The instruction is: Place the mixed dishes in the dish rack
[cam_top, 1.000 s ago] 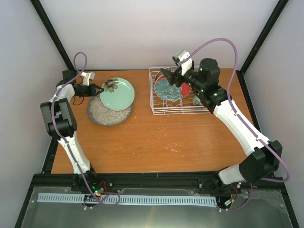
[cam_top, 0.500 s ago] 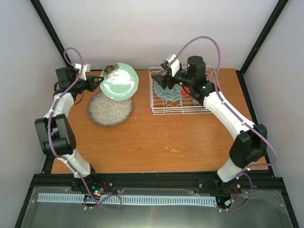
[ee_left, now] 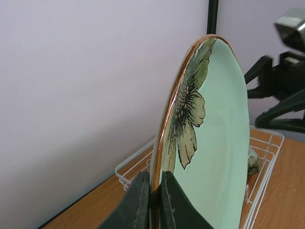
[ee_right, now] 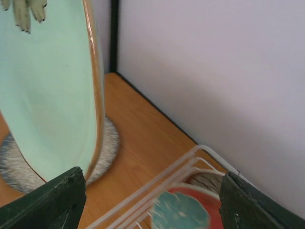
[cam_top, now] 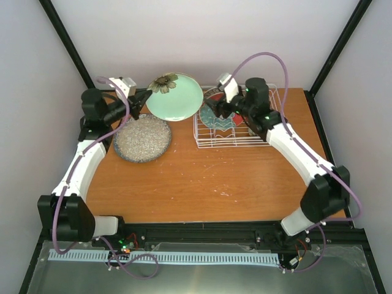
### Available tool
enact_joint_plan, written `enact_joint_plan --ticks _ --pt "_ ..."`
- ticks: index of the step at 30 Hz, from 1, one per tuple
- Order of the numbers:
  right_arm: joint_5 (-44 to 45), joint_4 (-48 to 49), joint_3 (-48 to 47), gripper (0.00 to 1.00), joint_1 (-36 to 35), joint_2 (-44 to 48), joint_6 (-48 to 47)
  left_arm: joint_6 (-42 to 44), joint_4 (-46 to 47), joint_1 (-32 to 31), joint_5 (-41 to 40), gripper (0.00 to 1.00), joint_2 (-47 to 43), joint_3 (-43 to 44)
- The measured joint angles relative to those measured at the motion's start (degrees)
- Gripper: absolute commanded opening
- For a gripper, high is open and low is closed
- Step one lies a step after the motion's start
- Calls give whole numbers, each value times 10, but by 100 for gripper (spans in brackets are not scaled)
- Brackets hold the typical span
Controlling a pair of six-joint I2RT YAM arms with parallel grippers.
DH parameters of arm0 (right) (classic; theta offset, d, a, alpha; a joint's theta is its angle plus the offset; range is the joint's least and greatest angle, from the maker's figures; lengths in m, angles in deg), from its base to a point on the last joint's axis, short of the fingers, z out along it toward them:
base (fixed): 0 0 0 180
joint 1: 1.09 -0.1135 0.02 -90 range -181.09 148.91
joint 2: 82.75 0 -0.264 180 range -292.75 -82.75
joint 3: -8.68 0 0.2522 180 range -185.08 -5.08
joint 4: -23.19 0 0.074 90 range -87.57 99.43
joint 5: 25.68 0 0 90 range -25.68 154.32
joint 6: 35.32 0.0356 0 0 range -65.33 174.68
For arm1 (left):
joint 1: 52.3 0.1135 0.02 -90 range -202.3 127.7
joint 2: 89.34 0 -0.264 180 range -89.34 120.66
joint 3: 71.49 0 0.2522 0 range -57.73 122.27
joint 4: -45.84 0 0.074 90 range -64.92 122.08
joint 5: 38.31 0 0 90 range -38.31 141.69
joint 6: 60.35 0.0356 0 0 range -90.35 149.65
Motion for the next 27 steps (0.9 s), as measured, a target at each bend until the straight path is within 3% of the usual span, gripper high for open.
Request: enact_joint_plan --ticks 6,13,19,27 --pt "124 89 130 77 34 143 23 42 16 -86 -103 1 11 -14" --pt "274 243 234 77 39 282 46 92 60 -210 -231 1 91 -15" --pt "342 310 294 77 39 314 67 142 93 -270 -327 1 154 -15" --pt "344 333 313 77 39 317 96 192 173 -281 -369 1 197 -15"
